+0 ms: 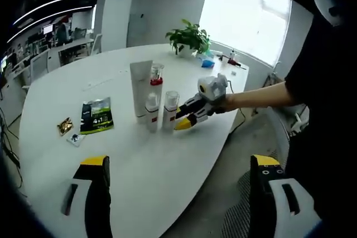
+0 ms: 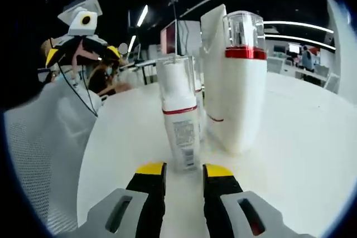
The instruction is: Arrange the skincare products in the storage area until every visible bottle or jar stands upright without overlapping.
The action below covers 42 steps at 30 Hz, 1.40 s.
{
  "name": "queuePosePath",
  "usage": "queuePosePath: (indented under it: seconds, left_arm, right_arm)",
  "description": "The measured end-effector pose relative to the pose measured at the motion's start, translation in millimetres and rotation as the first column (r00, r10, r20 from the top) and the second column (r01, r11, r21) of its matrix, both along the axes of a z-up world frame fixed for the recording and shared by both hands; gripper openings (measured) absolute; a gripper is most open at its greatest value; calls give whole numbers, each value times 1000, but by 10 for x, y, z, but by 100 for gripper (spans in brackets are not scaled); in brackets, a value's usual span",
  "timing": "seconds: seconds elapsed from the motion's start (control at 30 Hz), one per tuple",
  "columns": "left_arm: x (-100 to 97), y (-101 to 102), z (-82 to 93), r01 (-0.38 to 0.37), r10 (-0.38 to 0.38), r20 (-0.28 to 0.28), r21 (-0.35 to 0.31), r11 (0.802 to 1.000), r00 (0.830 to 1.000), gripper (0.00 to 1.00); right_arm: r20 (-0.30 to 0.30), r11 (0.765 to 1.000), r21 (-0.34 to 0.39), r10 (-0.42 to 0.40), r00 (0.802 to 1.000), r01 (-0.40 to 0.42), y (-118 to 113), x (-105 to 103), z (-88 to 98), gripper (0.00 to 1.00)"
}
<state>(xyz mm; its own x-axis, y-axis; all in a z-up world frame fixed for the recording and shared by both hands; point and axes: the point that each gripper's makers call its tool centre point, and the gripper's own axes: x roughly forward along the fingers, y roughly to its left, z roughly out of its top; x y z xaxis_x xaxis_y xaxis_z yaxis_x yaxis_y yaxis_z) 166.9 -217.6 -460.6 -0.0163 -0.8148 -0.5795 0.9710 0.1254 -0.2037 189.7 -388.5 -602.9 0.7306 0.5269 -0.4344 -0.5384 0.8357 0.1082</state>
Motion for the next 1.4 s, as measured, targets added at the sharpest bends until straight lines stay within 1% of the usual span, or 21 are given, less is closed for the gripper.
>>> queuePosePath:
  seconds: [0.13, 0.23, 0.33, 0.5, 0.67, 0.7, 1.0, 1.17, 1.4]
  left_arm:
    - [15, 18, -20, 0, 0, -1, 5, 1000, 1000, 97]
    - [34, 33, -32, -4, 4, -4, 5, 1000, 1000, 97]
    - [51, 40, -45, -5, 5, -5, 8, 1000, 1000, 97]
    - [55, 19, -49, -5, 5, -7, 9, 1000, 1000, 97]
    - [75, 20, -69, -6, 6, -11, 11, 1000, 1000, 97]
    - [75, 19, -72, -6, 6, -12, 11, 1000, 1000, 97]
    - [118, 35, -103, -17, 17, -17, 11, 1000, 1000, 97]
    - [139, 58, -114, -23, 23, -21, 11, 1000, 1000, 97]
    - [116, 49, -110, -25, 25, -22, 11, 1000, 999, 96]
  right_arm:
    - [4, 1000, 0, -9, 1000, 9, -9, 53, 2, 14]
    - [2, 1000, -2, 4, 1000, -4, -16, 81, -18, 14]
    - [3, 1000, -8, 17, 1000, -17, -19, 103, -21, 12]
    - [1, 999, -16, 28, 1000, -28, -52, 140, -10, 11]
    - [0, 999, -29, 35, 999, -35, -125, 202, -6, 11]
    - [0, 999, -28, 37, 999, -37, -174, 249, -17, 11]
    - [-4, 997, -42, 63, 998, -63, -136, 303, -9, 12]
    - [-9, 996, -51, 74, 997, -74, -103, 298, 4, 12]
    - [-10, 994, -60, 93, 996, -94, -88, 286, 13, 12]
